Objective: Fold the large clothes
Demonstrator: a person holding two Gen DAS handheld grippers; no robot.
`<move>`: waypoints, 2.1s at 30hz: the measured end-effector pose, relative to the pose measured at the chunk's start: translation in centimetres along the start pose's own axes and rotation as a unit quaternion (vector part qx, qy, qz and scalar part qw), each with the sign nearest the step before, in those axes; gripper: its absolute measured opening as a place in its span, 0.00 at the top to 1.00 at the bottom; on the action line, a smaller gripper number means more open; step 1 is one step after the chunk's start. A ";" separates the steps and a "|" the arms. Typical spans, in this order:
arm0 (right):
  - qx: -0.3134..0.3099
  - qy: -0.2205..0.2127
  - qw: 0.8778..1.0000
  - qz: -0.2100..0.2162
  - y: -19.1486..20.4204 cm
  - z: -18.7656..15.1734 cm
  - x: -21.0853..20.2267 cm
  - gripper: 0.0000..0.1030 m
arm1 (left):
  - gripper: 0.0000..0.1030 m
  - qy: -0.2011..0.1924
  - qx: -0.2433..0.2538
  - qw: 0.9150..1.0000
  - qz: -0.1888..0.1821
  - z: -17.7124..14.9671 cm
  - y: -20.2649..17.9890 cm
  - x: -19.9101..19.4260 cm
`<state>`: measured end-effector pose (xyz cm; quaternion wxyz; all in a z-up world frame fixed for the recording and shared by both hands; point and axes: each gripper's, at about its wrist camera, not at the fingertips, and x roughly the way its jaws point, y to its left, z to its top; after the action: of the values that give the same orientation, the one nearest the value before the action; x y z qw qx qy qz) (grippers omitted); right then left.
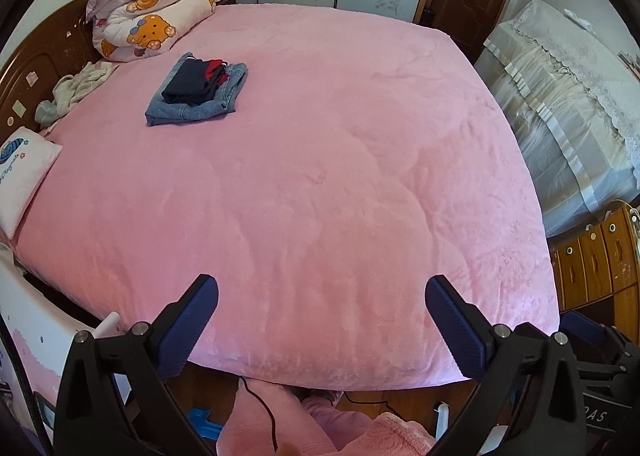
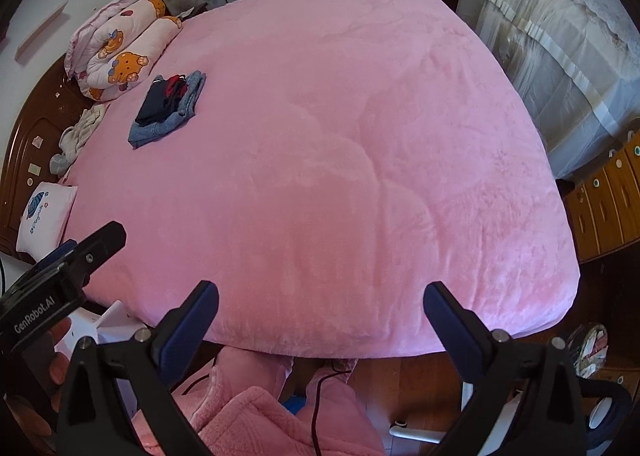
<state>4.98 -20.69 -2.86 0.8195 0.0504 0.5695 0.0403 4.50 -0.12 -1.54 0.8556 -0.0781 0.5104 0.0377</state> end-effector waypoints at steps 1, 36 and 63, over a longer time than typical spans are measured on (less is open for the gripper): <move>0.000 -0.005 1.000 -0.001 0.0 0.1 -0.2 0.00 | 0.00 -0.001 0.001 1.000 -0.001 0.0 -0.1 -0.1; -0.004 -0.028 1.000 0.000 -0.5 2.0 -0.1 0.00 | 0.00 -0.014 0.029 0.999 0.020 0.6 -3.5 -0.4; -0.010 -0.023 1.000 -0.002 -0.2 1.9 0.1 0.00 | 0.00 -0.020 0.032 0.999 0.028 -0.1 -4.5 -0.7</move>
<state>6.82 -20.97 -2.32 0.8327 0.0421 0.5504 0.0430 4.70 -4.54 -0.58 0.8662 -0.0358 0.4962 0.0472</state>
